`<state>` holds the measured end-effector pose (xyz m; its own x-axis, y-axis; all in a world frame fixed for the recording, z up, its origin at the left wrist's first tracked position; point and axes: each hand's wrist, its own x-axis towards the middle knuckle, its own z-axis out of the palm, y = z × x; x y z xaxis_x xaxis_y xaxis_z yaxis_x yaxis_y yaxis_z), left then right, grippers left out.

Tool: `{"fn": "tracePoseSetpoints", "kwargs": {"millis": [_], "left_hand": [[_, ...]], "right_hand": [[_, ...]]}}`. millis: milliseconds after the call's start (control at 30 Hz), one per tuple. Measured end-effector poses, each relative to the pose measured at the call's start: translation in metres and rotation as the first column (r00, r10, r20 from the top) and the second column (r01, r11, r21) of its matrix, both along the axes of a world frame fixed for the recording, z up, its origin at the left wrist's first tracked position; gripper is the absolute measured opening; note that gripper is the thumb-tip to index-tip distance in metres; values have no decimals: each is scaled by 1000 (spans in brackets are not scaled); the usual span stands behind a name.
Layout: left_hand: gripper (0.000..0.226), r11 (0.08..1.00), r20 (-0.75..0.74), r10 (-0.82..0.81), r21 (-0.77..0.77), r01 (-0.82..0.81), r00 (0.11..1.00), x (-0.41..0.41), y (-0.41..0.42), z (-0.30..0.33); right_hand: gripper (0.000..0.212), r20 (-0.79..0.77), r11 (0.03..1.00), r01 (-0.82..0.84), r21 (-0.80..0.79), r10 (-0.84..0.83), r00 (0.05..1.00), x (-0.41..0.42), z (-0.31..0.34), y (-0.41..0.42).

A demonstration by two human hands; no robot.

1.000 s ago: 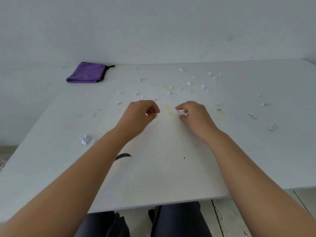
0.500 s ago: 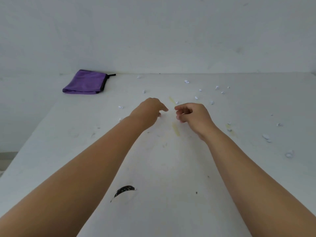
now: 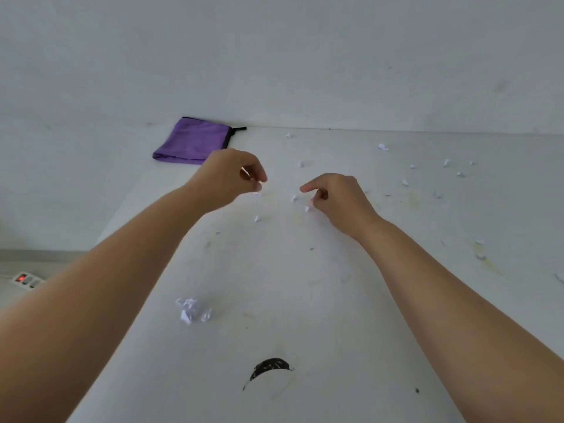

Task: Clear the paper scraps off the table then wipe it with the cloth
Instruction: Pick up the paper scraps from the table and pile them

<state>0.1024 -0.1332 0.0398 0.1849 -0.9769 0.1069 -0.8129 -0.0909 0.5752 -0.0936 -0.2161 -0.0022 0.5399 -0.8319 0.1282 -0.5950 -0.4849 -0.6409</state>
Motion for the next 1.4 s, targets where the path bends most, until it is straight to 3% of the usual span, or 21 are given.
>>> {"fn": "tracePoseSetpoints", "kwargs": {"millis": [167, 233, 333, 433, 533, 600, 733, 833, 967, 1100, 1167, 1233, 1333, 1400], "left_hand": [[18, 991, 88, -66, 123, 55, 994, 9, 15, -10], [24, 985, 124, -104, 150, 85, 987, 3, 16, -15], [28, 976, 181, -146, 188, 111, 973, -6, 12, -23], [23, 967, 235, -187, 214, 137, 954, -10, 8, -27], [18, 977, 198, -179, 154, 150, 964, -5, 10, -28], [18, 994, 142, -96, 65, 88, 985, 3, 11, -29], [30, 997, 5, 74, -17, -73, 997, 16, 3, -30], [35, 997, 56, 65, 29, -66, 996, 18, -6, -27], [40, 986, 166, -28, 164, 1, 986, 14, -16, -20], [36, 972, 253, -74, 235, 13, 965, 5, -21, -19], [30, 973, 233, -50, 233, -6, 971, 3, -27, -21], [26, 960, 258, -36, 276, -38, 966, 1, -29, -18], [23, 974, 254, -26, 224, -33, 967, 3, -25, -22], [17, 987, 74, 20, 156, -32, 997, 6, -11, -25]], "right_hand": [[37, -263, 976, -189, -105, 156, 952, 21, -4, 0], [35, -279, 967, -197, -161, 147, 949, 22, -7, 2], [34, -173, 973, -144, -181, 113, 978, 19, -10, 5], [32, 17, 995, -34, -99, 36, 999, 17, -10, 8], [25, 216, 997, 67, 46, -76, 974, 16, -3, 8], [24, 228, 991, 76, 107, -99, 969, 17, 2, 6], [32, -40, 1000, -9, -25, 8, 999, 24, 5, 4], [35, -240, 984, -126, -127, 93, 966, 30, 2, 7], [42, -439, 967, -208, -147, 125, 890, 34, -1, 6], [37, -505, 935, -286, -211, 147, 851, 37, -2, 7], [35, -461, 937, -273, -217, 148, 875, 36, -3, 7], [31, -290, 969, -176, -175, 120, 949, 34, -1, 10], [18, 97, 998, 10, 57, -15, 995, 29, 4, 23], [14, 281, 967, 21, 255, -95, 955, 26, 4, 35]]}}
